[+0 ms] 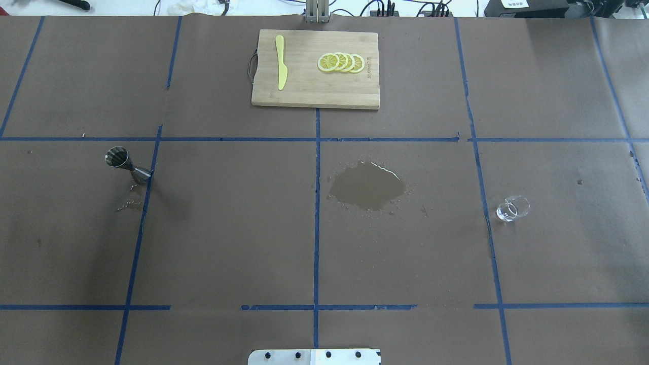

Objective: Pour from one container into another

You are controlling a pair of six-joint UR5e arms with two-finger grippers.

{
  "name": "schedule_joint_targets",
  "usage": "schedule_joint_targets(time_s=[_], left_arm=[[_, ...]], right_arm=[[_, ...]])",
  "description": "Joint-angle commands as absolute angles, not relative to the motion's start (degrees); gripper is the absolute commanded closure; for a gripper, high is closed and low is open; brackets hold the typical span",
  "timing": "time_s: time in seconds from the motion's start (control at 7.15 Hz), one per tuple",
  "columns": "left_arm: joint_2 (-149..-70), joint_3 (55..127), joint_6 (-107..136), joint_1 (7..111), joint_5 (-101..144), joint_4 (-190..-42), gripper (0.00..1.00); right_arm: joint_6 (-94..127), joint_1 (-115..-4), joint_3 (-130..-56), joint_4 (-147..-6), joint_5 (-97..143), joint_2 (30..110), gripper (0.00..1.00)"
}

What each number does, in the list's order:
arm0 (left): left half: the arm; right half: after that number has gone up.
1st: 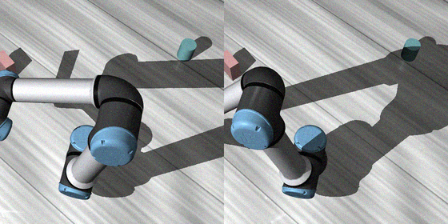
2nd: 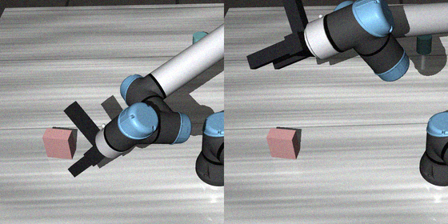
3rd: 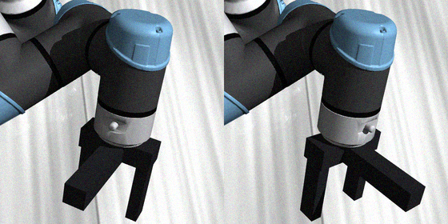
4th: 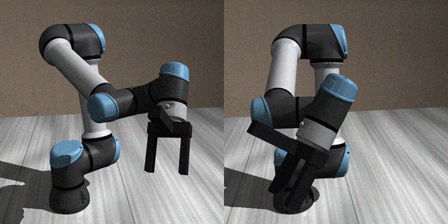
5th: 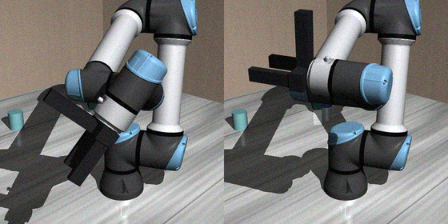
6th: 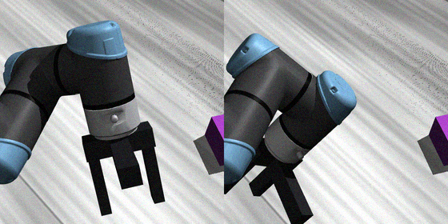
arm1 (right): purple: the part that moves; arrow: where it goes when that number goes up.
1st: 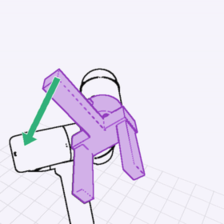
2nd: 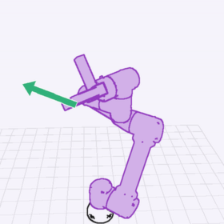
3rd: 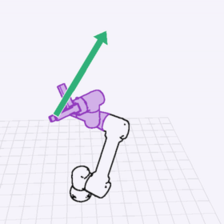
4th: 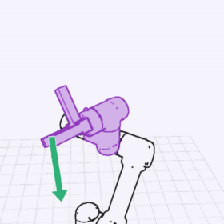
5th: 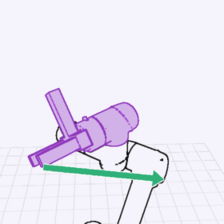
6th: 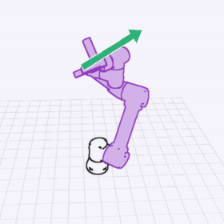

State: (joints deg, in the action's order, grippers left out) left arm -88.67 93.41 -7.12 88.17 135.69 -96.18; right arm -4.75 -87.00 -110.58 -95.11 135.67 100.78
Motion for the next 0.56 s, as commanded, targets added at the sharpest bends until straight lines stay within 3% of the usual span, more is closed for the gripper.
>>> schedule_joint_targets(time_s=[0.0,0.42], left_arm=[[-88.9,93.3,-7.2,88.6,134.2,-96.1,0.00],[-89.1,93.7,-7.1,88.9,134.1,-96.1,0.00]], right_arm=[[-4.7,-89.3,-107.2,-95.2,139.3,101.0,0.00],[-4.8,-91.2,-99.9,-90.1,140.5,100.5,0.00]])
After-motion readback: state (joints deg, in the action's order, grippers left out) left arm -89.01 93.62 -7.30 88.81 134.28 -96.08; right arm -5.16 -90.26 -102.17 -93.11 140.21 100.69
